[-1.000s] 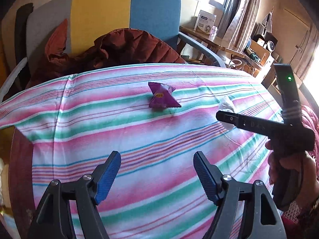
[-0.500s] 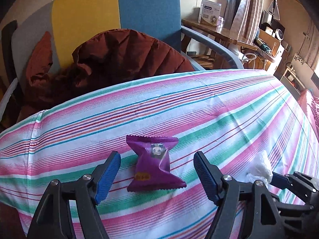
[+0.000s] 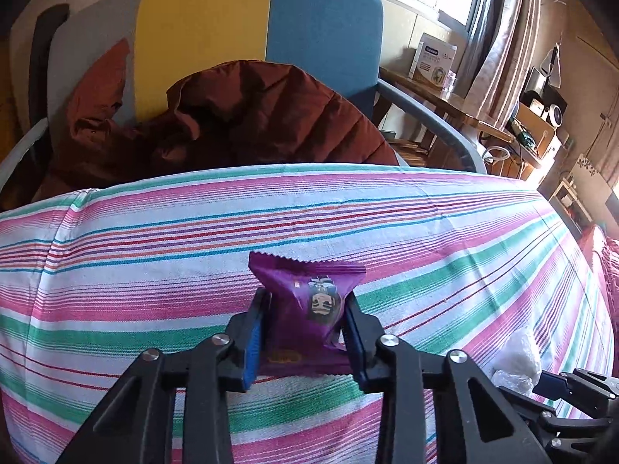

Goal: Organize objects
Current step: 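Grasp the purple snack packet with the left tool while the right tool holds the ball, then carry the purple packet to the gold tray with the left tool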

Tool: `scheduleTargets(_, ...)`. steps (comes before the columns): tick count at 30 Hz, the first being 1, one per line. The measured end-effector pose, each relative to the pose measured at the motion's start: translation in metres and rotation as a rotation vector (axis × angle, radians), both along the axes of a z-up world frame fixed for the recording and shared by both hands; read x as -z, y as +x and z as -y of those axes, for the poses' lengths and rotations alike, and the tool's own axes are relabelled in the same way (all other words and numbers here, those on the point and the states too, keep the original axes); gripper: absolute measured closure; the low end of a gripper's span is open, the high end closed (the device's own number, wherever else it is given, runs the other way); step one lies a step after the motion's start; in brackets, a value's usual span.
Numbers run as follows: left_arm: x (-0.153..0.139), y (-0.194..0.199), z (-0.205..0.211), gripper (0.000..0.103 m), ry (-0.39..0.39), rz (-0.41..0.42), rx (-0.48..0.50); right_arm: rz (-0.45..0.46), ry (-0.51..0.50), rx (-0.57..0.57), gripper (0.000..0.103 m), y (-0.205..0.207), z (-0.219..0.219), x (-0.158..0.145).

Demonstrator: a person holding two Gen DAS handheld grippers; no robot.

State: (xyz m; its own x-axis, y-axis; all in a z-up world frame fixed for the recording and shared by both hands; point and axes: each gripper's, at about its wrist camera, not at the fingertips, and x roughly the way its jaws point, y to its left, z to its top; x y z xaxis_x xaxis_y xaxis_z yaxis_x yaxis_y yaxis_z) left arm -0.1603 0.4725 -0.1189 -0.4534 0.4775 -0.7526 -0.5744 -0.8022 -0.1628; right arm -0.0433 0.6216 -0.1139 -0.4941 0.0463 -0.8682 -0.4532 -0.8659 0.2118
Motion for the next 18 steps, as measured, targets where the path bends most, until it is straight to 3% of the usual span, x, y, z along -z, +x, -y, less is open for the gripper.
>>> scheduleTargets(11,-0.002,0.028,0.037,0.069,0.035,-0.016,-0.008,0.008,0.048,-0.026,0.056,0.001,0.008,0.0)
scheduleTargets(18,-0.01,0.057,0.064,0.069,0.042,-0.059,0.001,0.025,0.132,-0.063,0.056,0.004,0.022,-0.001)
